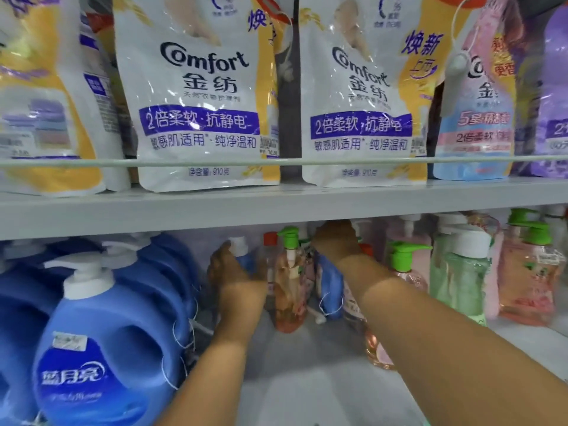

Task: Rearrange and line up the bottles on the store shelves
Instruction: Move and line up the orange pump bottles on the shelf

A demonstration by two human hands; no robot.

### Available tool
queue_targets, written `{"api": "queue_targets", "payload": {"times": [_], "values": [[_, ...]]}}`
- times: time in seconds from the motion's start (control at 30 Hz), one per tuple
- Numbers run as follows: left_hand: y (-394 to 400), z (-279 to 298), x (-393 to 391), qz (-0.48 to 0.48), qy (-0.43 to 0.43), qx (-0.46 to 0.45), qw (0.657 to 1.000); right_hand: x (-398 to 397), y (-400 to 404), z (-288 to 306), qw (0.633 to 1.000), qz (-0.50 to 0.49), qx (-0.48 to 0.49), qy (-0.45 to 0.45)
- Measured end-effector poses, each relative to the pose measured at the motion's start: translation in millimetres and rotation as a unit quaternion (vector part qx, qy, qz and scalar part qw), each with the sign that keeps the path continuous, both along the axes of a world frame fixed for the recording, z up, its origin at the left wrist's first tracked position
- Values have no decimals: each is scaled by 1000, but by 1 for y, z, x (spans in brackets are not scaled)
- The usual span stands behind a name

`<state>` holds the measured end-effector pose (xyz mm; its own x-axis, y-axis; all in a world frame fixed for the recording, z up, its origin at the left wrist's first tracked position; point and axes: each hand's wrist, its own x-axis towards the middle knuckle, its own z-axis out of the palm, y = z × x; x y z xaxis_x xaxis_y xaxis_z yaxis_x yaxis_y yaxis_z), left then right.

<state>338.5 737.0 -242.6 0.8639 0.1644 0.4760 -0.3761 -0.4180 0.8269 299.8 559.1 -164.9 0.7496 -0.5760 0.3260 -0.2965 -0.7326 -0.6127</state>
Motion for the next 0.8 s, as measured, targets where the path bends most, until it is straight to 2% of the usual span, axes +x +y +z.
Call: {"api": "queue_targets", "payload": {"times": [0.07, 0.3, 0.5, 0.6, 0.7, 0.8], "values": [[-1, 4, 8, -29, 63, 7, 998, 4, -3, 0, 996, 24, -64, 63], [2, 6, 11, -57, 105, 70, 990, -9, 26, 13, 985, 20, -129, 113], [26, 2, -17, -109, 63, 47, 991, -43, 53, 31, 954, 35, -196, 226], [42, -1, -38, -146, 58, 21, 987, -73, 58, 38, 943, 67, -196, 260], [56, -3, -62, -159, 56, 21, 985, -103, 53, 36, 946, 115, -200, 228], [67, -17, -71, -160, 65, 10, 985, -127, 44, 21, 969, 182, -118, 119]]}}
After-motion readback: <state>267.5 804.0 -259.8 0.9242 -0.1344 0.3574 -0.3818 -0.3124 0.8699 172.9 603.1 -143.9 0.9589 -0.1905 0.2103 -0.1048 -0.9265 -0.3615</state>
